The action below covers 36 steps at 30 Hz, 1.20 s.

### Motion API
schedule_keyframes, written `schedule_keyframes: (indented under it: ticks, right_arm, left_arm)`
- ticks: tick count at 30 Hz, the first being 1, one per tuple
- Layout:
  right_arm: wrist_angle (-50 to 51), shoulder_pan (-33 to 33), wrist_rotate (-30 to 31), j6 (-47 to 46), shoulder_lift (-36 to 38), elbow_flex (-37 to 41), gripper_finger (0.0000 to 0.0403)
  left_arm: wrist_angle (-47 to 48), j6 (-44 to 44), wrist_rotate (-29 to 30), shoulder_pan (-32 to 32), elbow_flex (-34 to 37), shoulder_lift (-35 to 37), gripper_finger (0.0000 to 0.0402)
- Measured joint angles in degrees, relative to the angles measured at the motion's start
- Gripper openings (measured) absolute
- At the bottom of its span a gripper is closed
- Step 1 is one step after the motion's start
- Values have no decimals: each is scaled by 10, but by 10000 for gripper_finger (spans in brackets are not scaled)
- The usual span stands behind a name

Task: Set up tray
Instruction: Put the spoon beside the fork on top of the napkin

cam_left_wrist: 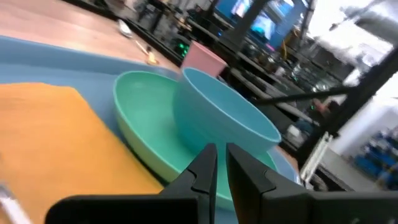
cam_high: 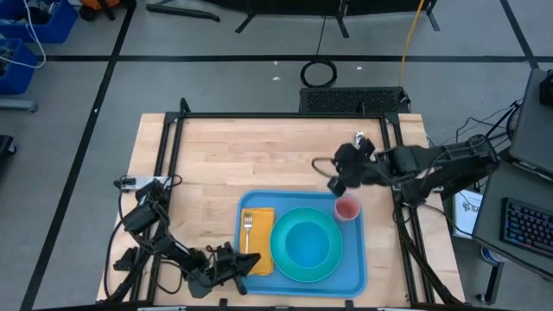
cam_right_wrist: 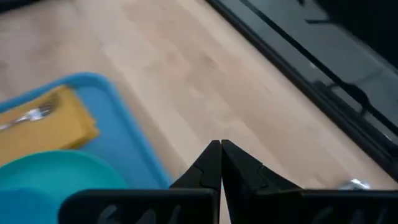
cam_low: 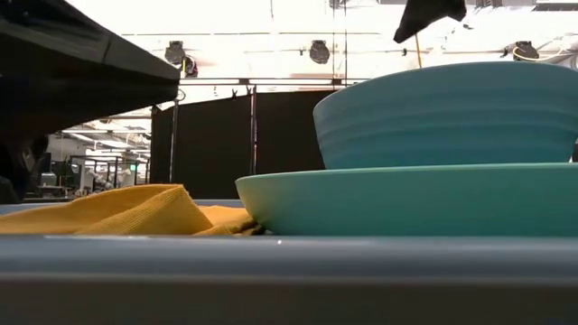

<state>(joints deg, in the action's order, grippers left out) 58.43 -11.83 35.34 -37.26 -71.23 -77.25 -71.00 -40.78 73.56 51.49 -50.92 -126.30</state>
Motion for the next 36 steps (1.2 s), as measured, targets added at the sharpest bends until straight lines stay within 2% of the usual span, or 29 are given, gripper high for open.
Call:
schedule_keyframes:
  ticks: [4, 9, 12, 17, 19, 21, 27, 36]
  right_arm:
    - [17, 82, -40, 24, 4, 0, 0]
    - [16, 219, -141, 64, 4, 0, 0]
    - [13, 301, -180, 89, 4, 0, 0]
    - [7, 416, -216, 158, 3, 0, 0]
    - [-6, 458, -246, 185, -7, 0, 0]
    - [-7, 497, -284, 193, -23, 0, 0]
    - [-12, 555, -312, 203, -96, 4, 20]
    - [-6, 610, -324, 185, -195, 34, 124]
  left_arm:
    - [-2, 9, -40, -4, 0, 0, 37]
    - [-1, 32, -39, 2, 0, 0, 37]
    - [-20, 64, -27, 4, 0, 0, 37]
    - [-134, 238, -14, 6, 0, 0, 37]
    - [-180, 325, -10, 7, 0, 0, 37]
    - [-184, 377, -8, 9, 0, 4, 37]
    - [-183, 426, 56, 26, 1, 17, 37]
    - [-184, 455, 139, 61, 1, 18, 37]
